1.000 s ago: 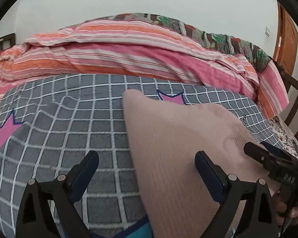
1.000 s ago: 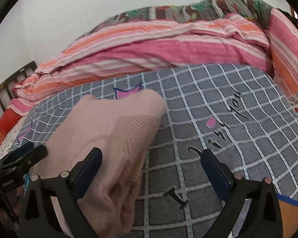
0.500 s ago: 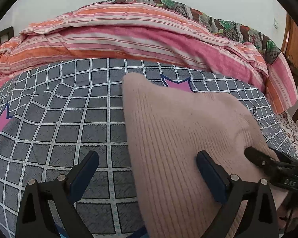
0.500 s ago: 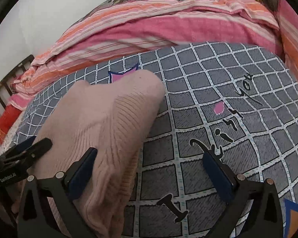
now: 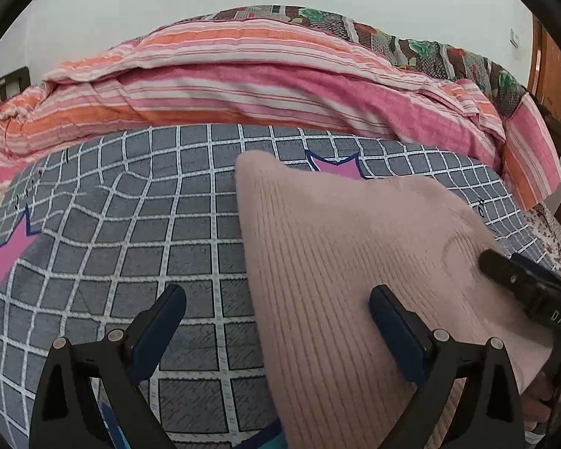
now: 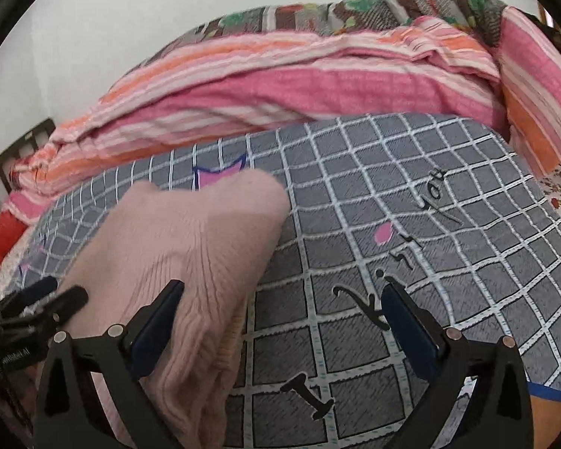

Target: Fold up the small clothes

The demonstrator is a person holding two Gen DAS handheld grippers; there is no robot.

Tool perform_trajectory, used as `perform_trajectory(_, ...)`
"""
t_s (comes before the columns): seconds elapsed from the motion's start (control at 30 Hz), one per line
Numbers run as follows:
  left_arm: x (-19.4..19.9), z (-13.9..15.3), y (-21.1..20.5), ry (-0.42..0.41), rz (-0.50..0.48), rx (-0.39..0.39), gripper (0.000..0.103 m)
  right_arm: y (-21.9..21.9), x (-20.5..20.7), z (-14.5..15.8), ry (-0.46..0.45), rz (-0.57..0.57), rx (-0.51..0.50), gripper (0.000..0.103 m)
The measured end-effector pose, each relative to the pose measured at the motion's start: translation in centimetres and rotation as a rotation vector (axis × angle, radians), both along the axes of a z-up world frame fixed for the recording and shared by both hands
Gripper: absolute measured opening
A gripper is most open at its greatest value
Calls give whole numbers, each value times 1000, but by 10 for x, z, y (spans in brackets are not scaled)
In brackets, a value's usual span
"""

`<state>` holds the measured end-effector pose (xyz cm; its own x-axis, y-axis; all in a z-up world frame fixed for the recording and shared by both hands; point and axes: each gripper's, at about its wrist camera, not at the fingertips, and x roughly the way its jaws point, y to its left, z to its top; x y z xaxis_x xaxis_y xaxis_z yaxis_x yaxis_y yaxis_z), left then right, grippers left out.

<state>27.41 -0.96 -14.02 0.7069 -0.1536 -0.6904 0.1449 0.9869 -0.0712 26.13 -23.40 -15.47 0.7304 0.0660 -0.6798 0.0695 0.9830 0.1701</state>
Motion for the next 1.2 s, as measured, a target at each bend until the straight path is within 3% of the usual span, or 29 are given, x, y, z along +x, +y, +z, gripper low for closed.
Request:
perform_trajectory(0.13, 8, -5, 1, 25, 1, -10, 101, 8, 7, -7, 34, -9, -67, 101)
perform_trajectory(0.27, 11, -15, 2, 67, 10, -58, 101, -5, 13, -22, 101, -36, 2, 101)
perform_trajectory(0.43, 8, -16, 3, 71, 15, -68, 101, 1, 4, -18, 73, -41, -33, 101)
perform_trajectory(0.6, -5, -15, 10, 96, 0, -115, 101, -9, -15, -13, 69, -22, 32, 101)
perform_trajectory(0.73, -20, -20, 7, 179, -59, -176, 101, -6, -24, -14, 84, -36, -24, 101)
perform_trajectory(0.77, -25, -24, 5, 190, -68, -158, 101, -4, -27, -15, 91, -45, -47, 101)
perform_trajectory(0.87, -48, -24, -4, 112, -65, -67, 101, -4, -31, -18, 108, -42, -59, 101)
perform_trajectory(1.0, -56, -10, 8, 155, -55, -108, 100, -10, -43, -4, 145, -48, -17, 101)
perform_trajectory(1.2, -79, 21, 22, 143, -33, -83, 98, 3, -85, 39, 81, -31, -58, 101)
